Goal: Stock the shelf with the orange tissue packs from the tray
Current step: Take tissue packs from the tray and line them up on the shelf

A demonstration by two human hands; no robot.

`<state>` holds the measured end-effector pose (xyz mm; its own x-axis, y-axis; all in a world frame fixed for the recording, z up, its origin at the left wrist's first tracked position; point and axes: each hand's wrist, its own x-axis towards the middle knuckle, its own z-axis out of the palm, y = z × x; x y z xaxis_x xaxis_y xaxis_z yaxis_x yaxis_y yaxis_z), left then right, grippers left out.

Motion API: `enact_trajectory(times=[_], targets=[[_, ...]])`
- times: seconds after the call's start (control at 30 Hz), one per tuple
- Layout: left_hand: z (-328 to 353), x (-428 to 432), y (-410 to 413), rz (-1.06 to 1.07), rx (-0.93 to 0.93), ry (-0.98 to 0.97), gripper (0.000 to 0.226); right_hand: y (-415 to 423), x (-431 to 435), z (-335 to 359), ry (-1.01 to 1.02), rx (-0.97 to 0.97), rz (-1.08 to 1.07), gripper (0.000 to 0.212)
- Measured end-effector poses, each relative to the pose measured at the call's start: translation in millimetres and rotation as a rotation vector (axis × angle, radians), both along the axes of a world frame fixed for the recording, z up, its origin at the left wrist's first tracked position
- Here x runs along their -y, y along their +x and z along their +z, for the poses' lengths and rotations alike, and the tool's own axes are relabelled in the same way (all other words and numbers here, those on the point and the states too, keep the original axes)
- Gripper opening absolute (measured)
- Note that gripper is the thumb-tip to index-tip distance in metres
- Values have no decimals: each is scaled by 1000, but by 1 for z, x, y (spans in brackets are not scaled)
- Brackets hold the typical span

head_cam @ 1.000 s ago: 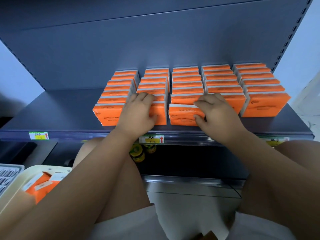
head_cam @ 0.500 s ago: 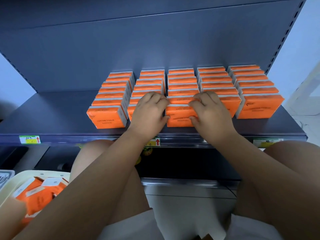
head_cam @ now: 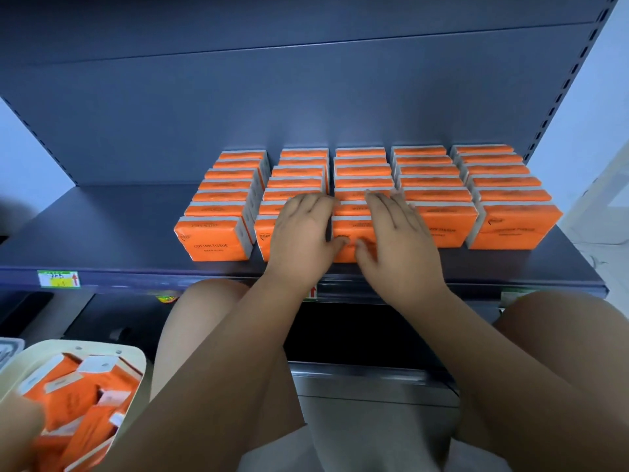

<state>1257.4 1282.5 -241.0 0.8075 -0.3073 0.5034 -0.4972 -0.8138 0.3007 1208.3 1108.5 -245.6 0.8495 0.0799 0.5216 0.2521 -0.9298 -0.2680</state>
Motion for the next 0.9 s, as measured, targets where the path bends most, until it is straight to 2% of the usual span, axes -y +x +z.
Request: enact_trajectory(times=[0.13, 0.23, 0.37, 0.6, 0.8, 0.9], targets=[[8, -5, -10, 62, 40, -86, 54, -8, -18, 7, 247, -53, 56, 58], [18, -23, -25, 194, 121, -42, 55, -12, -31, 19, 258, -65, 95, 58], [25, -66, -63, 448, 142, -17, 64, -12, -70, 40, 266, -20, 194, 61], [1, -193, -156, 847, 85, 28, 65, -45, -222, 41, 155, 8, 522, 60], [-47, -286, -232, 1143, -63, 63, 65, -87, -346, -16, -17, -158, 719, 64], [-84, -316, -260, 1242, -194, 48, 66, -85, -385, -48, -111, -325, 738, 51]])
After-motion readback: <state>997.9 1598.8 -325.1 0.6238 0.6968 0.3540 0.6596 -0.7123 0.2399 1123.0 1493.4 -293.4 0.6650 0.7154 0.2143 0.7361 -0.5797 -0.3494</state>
